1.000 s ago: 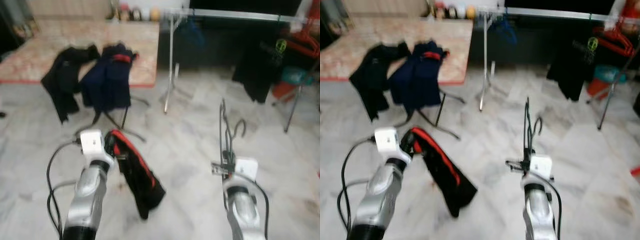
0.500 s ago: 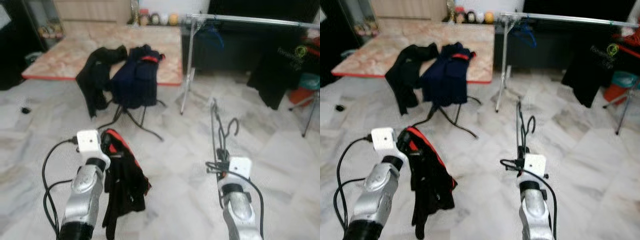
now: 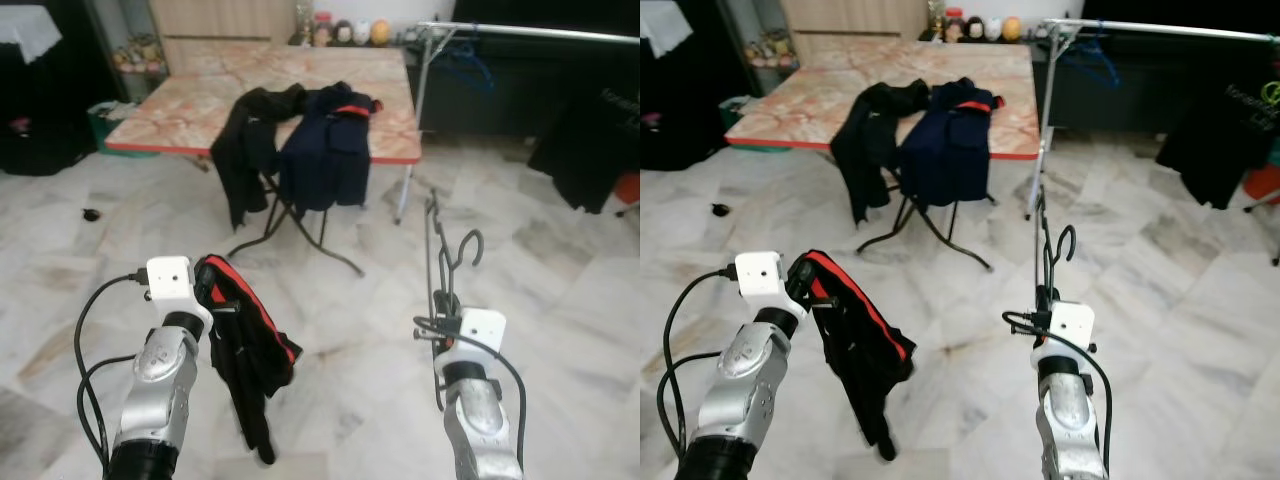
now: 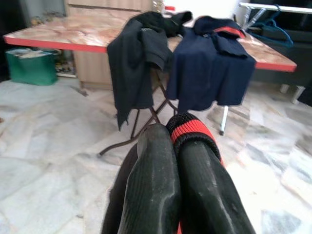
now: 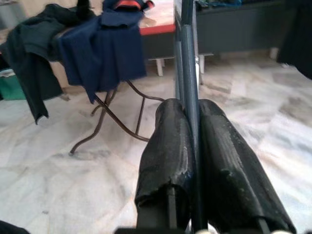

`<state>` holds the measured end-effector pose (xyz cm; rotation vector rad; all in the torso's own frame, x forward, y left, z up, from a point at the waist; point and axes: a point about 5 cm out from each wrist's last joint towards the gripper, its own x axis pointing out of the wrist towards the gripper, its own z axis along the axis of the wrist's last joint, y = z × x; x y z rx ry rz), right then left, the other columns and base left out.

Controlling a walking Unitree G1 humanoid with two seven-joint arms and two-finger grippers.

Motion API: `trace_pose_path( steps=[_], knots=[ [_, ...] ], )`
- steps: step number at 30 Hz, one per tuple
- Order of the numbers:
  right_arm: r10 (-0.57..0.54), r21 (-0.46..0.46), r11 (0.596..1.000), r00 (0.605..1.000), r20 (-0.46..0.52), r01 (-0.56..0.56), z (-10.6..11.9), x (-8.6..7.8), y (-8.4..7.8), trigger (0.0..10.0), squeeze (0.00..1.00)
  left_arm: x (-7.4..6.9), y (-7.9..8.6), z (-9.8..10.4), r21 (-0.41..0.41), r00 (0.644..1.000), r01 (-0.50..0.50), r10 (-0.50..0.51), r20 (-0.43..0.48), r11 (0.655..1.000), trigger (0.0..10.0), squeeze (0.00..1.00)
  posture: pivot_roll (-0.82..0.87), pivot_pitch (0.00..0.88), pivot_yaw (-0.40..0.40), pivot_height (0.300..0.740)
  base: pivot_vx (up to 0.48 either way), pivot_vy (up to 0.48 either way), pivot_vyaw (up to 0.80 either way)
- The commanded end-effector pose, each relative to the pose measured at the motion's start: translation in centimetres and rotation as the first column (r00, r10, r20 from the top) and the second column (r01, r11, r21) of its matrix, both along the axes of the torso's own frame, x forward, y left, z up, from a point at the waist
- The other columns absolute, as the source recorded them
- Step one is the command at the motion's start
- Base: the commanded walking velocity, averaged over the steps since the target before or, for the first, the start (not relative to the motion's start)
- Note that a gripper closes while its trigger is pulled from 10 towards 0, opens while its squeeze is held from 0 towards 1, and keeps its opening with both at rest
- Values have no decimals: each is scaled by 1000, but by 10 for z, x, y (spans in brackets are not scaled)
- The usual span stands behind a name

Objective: Hang hanger

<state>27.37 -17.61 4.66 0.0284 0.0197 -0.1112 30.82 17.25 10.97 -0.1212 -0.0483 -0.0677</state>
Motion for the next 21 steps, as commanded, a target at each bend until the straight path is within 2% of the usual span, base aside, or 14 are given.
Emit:
trace_pose_path(
  steps=[1,6,21],
  knots=[
    [-18,9,1000,1000,14,18,5,2,-4,10000,0,3,-1,8,17,1000,7,-7,28,1000,10000,0,26,0,23,740,0,349,-569],
    [-17,6,1000,1000,12,16,5,4,-6,10000,0,2,-2,9,13,1000,2,-2,26,1000,10000,0,42,0,18,740,0,346,-800],
    [-1,2,1000,1000,23,1,9,7,-3,10000,0,2,0,9,13,1000,-19,19,25,1000,10000,0,48,0,7,740,0,346,0]
  ],
)
